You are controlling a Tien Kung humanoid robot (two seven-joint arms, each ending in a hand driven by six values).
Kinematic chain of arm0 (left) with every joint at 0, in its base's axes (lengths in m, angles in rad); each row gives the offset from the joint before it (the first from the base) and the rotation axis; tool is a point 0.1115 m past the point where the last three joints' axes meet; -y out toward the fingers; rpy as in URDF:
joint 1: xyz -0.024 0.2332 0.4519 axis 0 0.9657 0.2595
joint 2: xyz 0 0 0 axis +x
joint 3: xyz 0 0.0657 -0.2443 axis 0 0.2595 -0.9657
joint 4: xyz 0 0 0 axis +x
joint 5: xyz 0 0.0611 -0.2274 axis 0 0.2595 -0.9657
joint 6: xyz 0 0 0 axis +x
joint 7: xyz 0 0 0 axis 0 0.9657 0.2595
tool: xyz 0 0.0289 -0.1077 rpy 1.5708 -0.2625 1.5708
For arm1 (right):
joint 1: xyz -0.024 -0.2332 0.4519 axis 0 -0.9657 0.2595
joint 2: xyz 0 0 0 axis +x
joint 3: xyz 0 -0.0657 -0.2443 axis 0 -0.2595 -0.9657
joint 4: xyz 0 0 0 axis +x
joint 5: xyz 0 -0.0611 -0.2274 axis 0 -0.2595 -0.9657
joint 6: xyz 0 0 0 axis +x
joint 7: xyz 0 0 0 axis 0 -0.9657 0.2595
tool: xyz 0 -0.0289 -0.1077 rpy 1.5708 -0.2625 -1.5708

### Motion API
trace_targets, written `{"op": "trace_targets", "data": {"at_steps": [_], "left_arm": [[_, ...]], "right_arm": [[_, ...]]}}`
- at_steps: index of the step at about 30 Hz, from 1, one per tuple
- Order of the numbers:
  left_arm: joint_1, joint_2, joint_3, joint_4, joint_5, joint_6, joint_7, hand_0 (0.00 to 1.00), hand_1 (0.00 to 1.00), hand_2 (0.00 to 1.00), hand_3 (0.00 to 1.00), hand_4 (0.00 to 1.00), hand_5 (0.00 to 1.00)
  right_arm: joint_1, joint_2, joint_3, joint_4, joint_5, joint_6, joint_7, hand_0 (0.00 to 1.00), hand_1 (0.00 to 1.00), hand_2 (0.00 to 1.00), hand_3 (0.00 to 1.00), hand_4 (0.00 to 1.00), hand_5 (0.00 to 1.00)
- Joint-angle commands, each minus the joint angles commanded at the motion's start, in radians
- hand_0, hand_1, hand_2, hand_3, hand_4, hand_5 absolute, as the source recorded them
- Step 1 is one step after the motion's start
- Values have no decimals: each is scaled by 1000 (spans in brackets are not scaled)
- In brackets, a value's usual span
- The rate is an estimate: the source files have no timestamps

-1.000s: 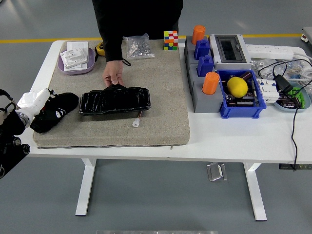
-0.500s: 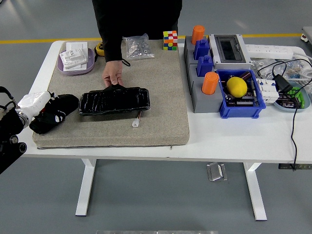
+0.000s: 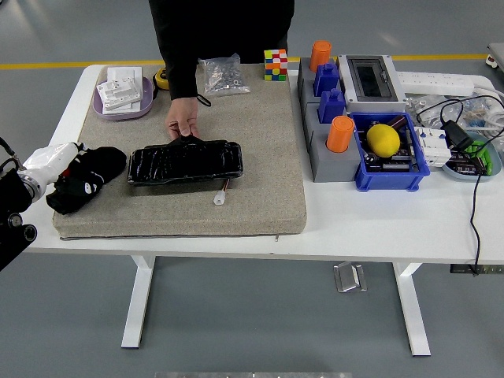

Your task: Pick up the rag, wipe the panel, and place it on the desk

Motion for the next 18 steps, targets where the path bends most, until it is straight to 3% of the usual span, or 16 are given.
{"op": "trace_targets", "data": {"at_steps": [3, 10, 18], "left_arm": [[-2, 6, 2, -13, -4, -4, 1, 451, 689, 813, 778, 873, 305], [-9, 28, 19, -44, -5, -20, 10, 451, 685, 812, 777, 876, 311], [-13, 48, 29, -73, -13, -36, 18, 451, 682, 811, 776, 877, 310]], "right_arm": [[0, 0, 19, 0, -18, 0, -3, 719, 610, 679, 597, 998, 424], [1, 1, 181, 0, -183, 6, -34, 719, 609, 679, 596, 998, 424], [1, 0, 201, 0, -199, 7, -38, 720, 609, 679, 596, 998, 424]]}}
